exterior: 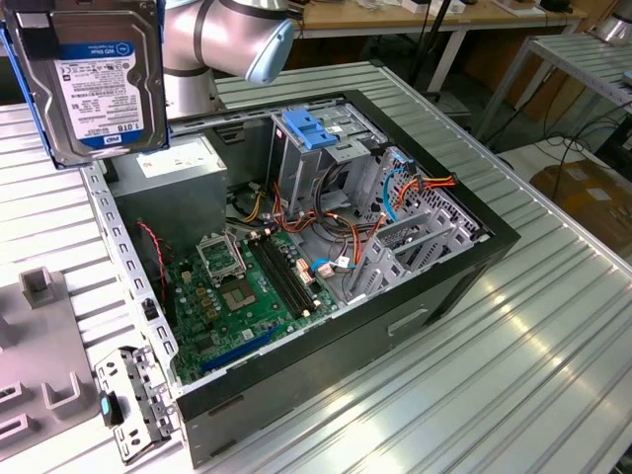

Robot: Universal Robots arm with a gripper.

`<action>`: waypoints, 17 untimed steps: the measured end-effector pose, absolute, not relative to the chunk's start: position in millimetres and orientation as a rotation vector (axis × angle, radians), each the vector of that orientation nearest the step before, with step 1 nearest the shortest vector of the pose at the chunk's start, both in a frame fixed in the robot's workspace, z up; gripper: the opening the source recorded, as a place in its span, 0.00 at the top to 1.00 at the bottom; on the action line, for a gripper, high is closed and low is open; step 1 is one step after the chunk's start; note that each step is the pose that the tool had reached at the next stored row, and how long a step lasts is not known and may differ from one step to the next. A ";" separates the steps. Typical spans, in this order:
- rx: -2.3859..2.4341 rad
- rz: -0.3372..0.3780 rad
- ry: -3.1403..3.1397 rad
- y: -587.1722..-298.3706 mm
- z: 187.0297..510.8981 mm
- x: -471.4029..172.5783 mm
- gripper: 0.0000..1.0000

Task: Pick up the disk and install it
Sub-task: 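Pick up the disk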

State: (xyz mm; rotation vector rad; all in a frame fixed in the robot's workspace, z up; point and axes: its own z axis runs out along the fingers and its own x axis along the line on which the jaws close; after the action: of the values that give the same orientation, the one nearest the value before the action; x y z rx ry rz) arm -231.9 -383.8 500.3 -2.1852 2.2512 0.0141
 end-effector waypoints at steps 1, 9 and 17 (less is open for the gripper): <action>-2.185 0.014 2.251 -384.0 500.3 -230.6 0.63; -2.184 0.014 2.252 -384.2 500.3 -215.2 0.63; -2.181 0.014 2.255 -384.2 500.3 -195.8 0.63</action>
State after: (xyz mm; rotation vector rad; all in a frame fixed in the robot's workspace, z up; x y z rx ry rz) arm -195.8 -384.2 500.3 -2.1813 2.2550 0.0141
